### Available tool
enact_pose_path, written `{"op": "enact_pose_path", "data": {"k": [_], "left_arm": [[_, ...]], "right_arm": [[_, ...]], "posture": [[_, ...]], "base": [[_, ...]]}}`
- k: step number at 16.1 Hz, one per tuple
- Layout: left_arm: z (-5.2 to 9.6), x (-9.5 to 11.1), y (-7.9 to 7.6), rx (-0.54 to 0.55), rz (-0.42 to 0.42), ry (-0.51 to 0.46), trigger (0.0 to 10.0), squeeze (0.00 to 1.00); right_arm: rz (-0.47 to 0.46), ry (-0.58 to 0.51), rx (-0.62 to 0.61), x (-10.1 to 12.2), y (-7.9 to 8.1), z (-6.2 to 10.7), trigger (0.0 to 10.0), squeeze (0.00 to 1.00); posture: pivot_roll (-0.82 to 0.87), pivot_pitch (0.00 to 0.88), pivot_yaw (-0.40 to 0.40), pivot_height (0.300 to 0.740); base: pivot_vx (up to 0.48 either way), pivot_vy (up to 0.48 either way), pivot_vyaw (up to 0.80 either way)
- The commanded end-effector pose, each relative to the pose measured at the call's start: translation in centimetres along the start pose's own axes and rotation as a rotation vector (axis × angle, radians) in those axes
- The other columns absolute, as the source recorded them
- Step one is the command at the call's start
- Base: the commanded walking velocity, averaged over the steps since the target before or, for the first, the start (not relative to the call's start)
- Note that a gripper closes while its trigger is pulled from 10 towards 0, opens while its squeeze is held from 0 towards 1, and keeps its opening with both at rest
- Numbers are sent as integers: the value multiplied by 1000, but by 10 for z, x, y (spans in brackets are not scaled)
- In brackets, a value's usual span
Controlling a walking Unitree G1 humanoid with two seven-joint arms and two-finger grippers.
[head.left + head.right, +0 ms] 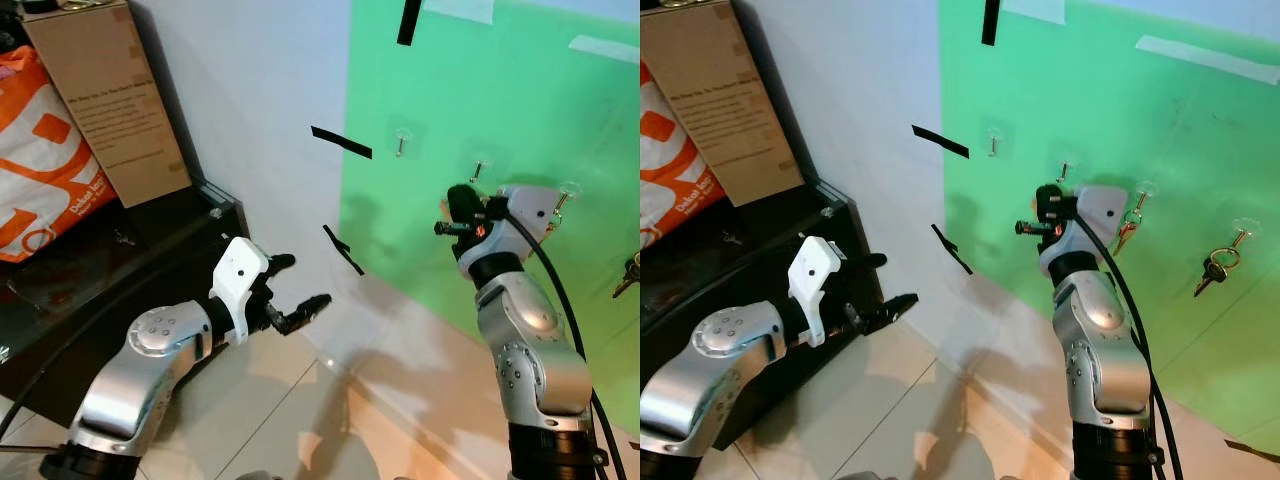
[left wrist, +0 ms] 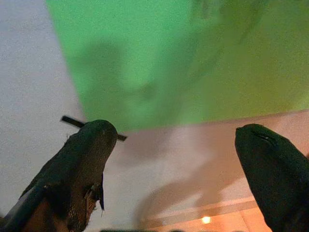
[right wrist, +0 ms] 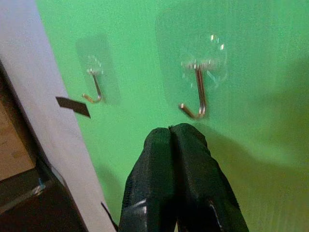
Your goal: Hang keys on a hook
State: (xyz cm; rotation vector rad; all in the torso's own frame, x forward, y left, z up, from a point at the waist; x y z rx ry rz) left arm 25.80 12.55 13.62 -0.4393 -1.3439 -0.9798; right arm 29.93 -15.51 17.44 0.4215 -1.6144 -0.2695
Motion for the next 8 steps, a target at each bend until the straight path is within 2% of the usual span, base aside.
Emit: {"op": "enact_pose_path", "data": {"k": [1,5,8], "left_arm": [[3,1,0,-19,-5,6,10000,0],[3,2,3,-9,-4,15,10000,0],[2,4,4,-15,-21,17,10000,0]], "right_arm": [[-12,-30,6,10,2,-1,10000,0],[-27,-43,13,17,2,0,10000,0],[-23,-19,27,14,2,3,10000,0]], "posture": [[-27,0,48,740],[-25,0,44,740],[-35,0,51,740]], "base": [[0,0,0],[0,0,0],[0,0,0]]}}
Point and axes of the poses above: a point about 5 cm out from each wrist's last joint towards the gripper, its own z axis pointing back from the gripper into the wrist, its own x axis along the axis of the wrist's last joint, y = z × x, the point moved 1 cm from there along -z, pointing out of the wrist towards the gripper, and after that the axes turned 15 degrees about -z, right-handed, at the moved point
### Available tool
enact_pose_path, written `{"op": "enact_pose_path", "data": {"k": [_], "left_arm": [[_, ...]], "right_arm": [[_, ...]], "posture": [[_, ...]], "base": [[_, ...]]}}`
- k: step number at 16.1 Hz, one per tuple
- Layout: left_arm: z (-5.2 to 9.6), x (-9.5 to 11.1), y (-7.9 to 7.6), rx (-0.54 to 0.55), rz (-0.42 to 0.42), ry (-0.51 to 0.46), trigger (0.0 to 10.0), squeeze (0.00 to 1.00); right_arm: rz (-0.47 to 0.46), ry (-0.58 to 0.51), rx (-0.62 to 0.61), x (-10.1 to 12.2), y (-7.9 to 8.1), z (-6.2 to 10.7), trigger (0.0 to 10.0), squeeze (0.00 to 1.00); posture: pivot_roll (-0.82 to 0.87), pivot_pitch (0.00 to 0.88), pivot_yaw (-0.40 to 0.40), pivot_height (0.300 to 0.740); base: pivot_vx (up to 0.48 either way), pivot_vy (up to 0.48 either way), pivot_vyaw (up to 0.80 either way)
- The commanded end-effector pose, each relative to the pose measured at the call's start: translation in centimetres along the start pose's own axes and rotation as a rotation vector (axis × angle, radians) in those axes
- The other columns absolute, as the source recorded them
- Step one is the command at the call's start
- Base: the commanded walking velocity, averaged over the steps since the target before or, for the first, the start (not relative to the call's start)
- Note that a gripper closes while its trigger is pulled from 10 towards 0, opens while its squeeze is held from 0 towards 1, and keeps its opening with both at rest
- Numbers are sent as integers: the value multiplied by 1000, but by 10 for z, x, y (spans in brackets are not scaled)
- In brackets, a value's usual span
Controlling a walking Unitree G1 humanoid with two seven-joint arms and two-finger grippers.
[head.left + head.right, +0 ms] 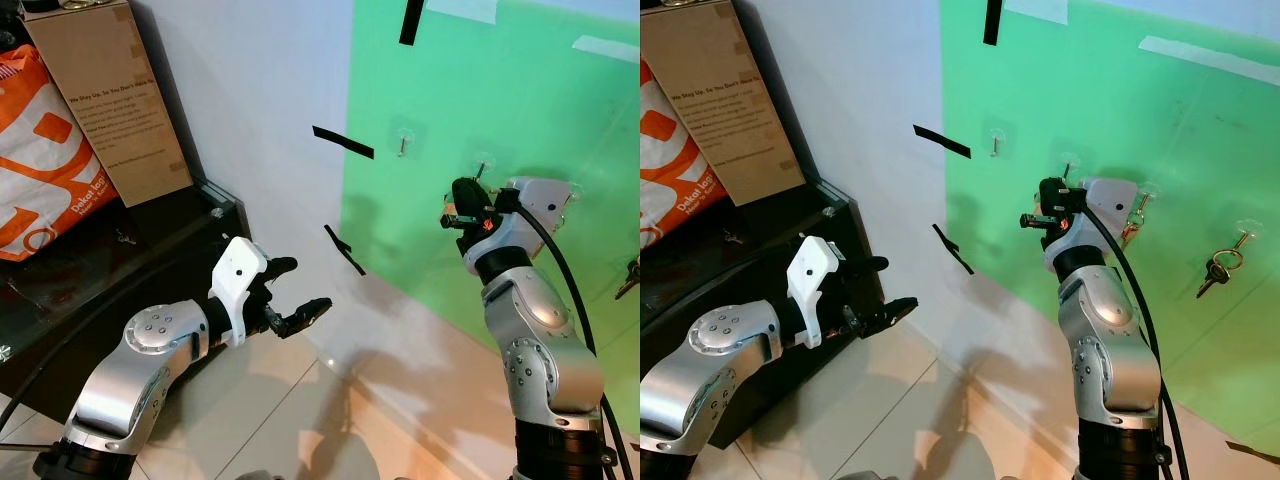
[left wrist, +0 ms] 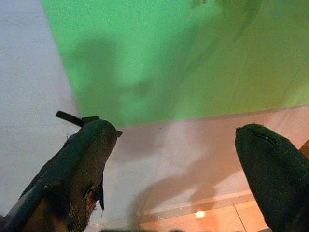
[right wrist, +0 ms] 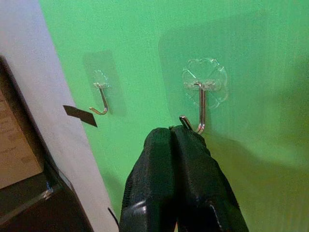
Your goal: Hang keys on a hook
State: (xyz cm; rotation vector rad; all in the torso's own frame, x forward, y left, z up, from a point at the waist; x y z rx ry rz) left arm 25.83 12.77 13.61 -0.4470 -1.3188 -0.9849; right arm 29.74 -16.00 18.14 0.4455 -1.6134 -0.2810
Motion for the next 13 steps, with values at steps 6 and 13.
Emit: {"op": "enact_pose_path", "data": {"k": [6,13], "left_arm": [[-2,11,3,-23,-40,-16,10000,0],[-5,12,4,-36,-47,-17,10000,0]], "right_arm": [[6,22,38,2,2,16,10000,0],[-53,-39,53,15,4,17,10000,0]], "posture": [[-65,0,81,740],[-67,0,86,740]], "base": [[0,0,0],[0,0,0]]}}
Point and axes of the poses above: a point about 5 cm out from each wrist's last joint towards the gripper, its own z axis pointing back from the gripper into the wrist, its own x axis along the axis of the wrist's last joint, y = z × x, the point moved 1 cm from there along -z, pointing out of the wrist towards the gripper, and after that the axes turned 15 degrees about -z, right-handed, at the moved point
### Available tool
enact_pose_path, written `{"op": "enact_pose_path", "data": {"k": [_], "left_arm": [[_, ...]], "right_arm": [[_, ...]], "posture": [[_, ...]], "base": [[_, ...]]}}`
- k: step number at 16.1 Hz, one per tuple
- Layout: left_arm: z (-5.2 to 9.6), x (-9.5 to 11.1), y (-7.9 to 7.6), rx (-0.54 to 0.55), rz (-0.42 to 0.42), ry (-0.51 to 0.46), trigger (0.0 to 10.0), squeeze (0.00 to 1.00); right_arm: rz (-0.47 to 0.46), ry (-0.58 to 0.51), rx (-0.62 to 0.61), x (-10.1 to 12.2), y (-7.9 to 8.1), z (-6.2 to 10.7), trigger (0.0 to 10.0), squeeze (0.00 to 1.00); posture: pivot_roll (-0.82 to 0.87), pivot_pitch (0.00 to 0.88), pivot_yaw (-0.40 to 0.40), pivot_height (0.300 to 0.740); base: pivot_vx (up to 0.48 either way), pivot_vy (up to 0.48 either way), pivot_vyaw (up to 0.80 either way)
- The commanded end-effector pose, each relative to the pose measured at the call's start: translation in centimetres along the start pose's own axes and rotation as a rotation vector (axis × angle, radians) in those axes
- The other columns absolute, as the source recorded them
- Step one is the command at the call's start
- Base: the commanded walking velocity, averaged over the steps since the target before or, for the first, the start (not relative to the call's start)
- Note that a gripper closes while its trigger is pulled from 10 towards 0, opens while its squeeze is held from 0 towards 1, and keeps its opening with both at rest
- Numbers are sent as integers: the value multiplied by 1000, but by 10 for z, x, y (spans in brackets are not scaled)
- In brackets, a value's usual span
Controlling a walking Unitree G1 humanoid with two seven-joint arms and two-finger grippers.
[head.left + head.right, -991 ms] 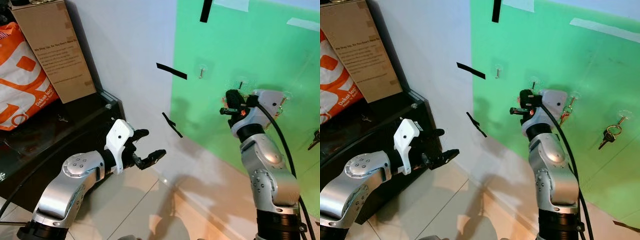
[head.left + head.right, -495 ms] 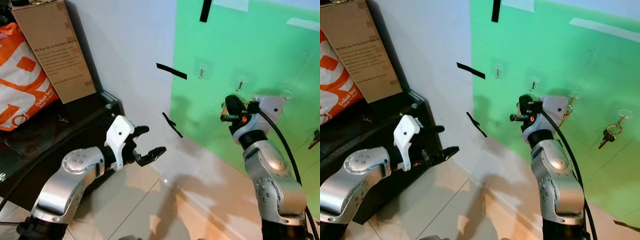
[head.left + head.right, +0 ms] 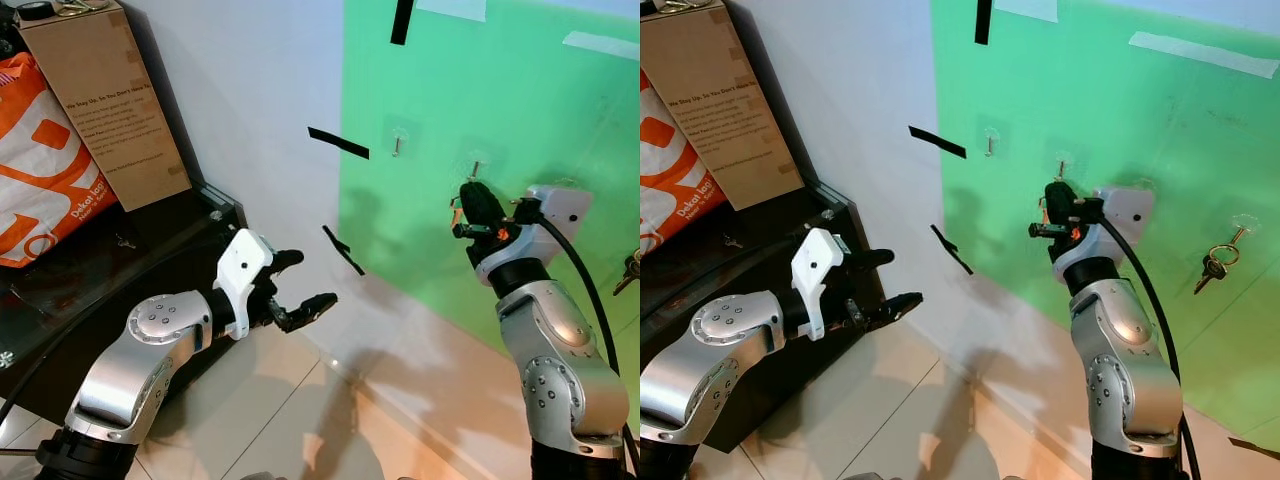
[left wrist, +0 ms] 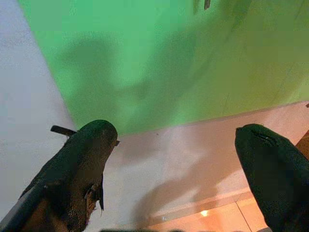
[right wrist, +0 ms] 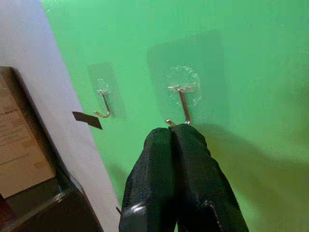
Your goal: Hang keys on a hook
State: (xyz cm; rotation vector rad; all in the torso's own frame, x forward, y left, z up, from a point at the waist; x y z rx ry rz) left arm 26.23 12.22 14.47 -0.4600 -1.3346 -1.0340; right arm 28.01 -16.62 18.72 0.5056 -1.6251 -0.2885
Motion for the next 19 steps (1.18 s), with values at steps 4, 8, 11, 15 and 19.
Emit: {"op": "enact_pose_path", "data": {"k": [4,8,11,15,19], "left_arm": [[0,3,1,-7,-13,-3,10000,0],[1,4,1,-9,-13,-6,10000,0],[1,4,1,-9,-14,-4,10000,0],[2,4,2,-8,-14,-2,10000,0],[3,4,2,-6,-13,0,10000,0]], "right_arm": [[-33,-39,27,10,7,-4,10000,0],[-49,-47,10,10,7,-7,10000,0],[-44,-39,-23,8,5,-12,10000,0],[-37,-19,-50,4,4,-16,10000,0],[18,45,-109,-6,-4,-18,10000,0]], "posture": [[-59,0,79,740],[-54,0,77,740],[-48,0,76,740],[-42,0,74,740],[-36,0,69,740]], "base": [[0,0,0],[0,0,0],[0,0,0],[0,0,0],[0,0,0]]}}
Point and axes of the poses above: a point about 5 cm out from each wrist's last joint towards the gripper, its own z axis pointing back from the gripper into the wrist, its own x axis along the axis of the wrist's last joint, y = z × x, the point moved 1 cm from there along -z, pointing out of the wrist towards the gripper, and after that the axes turned 15 degrees about -z, right-handed, at the moved point
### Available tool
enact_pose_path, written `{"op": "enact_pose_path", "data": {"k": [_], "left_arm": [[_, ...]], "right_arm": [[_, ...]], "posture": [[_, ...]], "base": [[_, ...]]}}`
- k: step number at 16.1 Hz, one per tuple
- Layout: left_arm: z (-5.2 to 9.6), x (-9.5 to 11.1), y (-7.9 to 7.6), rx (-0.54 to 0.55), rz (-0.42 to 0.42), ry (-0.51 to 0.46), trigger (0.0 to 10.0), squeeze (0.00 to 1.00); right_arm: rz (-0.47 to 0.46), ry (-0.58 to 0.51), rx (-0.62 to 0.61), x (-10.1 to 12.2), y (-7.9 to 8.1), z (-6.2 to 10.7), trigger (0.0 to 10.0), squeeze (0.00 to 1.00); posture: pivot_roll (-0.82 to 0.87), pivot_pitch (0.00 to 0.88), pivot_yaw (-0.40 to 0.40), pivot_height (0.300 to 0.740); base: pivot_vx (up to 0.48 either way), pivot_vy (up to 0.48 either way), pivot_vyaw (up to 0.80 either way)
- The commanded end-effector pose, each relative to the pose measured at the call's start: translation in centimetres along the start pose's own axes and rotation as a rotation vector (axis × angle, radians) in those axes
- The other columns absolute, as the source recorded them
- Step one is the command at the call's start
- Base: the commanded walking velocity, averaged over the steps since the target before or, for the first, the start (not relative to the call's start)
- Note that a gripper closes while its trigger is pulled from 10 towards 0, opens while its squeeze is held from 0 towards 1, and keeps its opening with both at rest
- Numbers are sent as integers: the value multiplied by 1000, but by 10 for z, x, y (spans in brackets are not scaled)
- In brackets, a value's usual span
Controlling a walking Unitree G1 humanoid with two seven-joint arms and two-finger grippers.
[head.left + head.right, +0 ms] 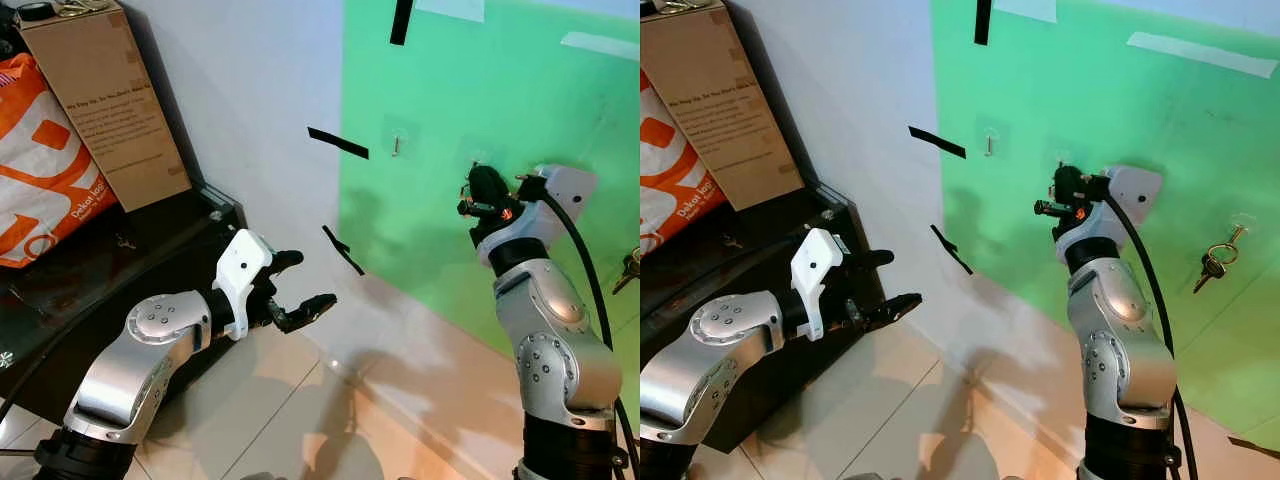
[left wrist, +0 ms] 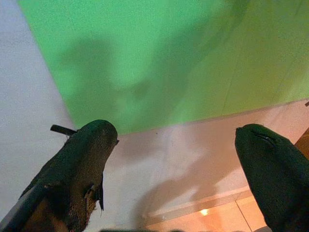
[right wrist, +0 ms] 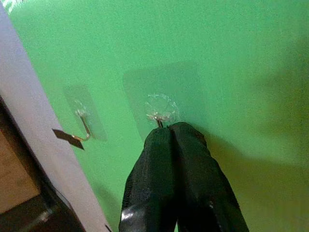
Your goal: Hang keys on a hook
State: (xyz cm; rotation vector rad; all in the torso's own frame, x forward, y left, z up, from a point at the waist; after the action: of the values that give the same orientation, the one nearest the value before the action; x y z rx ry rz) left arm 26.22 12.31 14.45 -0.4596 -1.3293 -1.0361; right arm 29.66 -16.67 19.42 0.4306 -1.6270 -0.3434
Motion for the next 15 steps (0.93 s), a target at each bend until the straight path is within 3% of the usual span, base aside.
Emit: {"op": "enact_pose_path", "data": {"k": [1,5,9,15], "left_arm": [[2,5,2,0,-14,-4,10000,0],[2,5,2,1,-17,-4,10000,0],[3,5,3,1,-21,-4,10000,0],[3,5,2,-8,-21,-1,10000,0]], "right_arm": [[49,114,-46,-22,-9,3,10000,0],[91,222,-72,-43,-18,12,10000,0],[93,230,-75,-46,-18,13,10000,0],[30,72,80,-17,-5,17,10000,0]], "posture": [[-33,0,67,740],[-35,0,70,740],[-33,0,70,740],[-39,0,78,740]], "base": [[0,0,0],[0,0,0],[0,0,0],[0,0,0]]}}
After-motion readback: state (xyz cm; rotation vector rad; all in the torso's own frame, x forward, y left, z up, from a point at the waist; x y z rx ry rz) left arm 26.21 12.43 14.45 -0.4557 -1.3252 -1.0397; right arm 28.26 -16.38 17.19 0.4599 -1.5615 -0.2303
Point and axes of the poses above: a point about 5 cm out from each wrist's last joint towards the gripper, its own z axis pointing back from the gripper into the wrist, its own x axis along the axis of the wrist's last joint, y = z × x, the point moved 1 cm from there along -z, pointing out of the wrist towards the gripper, and after that the axes turned 15 degrees about -z, right-handed, at the moved point
